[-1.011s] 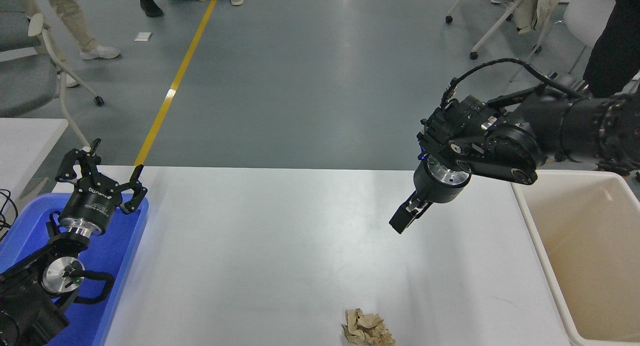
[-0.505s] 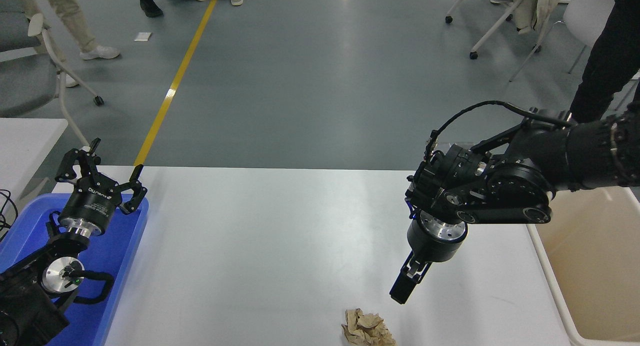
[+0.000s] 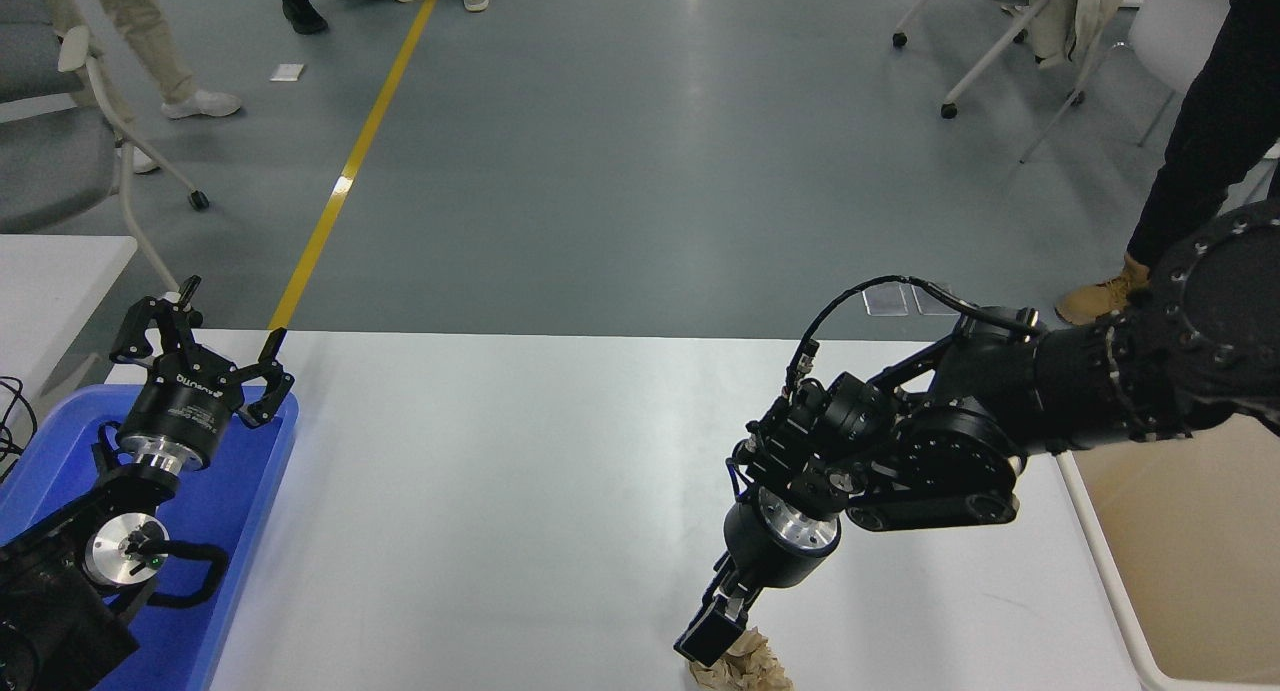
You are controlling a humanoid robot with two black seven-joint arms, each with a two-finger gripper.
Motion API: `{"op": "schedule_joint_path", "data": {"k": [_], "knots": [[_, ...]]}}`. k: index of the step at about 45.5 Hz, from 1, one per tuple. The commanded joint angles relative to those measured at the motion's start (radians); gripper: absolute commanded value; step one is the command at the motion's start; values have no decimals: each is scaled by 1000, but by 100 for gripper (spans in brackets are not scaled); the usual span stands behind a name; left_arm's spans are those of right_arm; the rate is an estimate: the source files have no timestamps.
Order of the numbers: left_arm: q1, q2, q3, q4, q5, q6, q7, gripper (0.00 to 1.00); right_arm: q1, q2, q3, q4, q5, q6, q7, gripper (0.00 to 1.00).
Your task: Clean the table surface
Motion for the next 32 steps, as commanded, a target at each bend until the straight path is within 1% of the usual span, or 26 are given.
{"op": "schedule_joint_path", "data": {"k": [1, 7, 32], "knots": [[0, 0, 0, 0, 0, -1, 0, 100, -91, 10, -5, -73, -10, -31, 3, 98], [0, 0, 0, 0, 0, 0, 0, 100, -130, 10, -10, -98, -33, -28, 6, 98], [0, 0, 0, 0, 0, 0, 0, 100, -163, -9, -50, -99, -36, -16, 10, 98]]}}
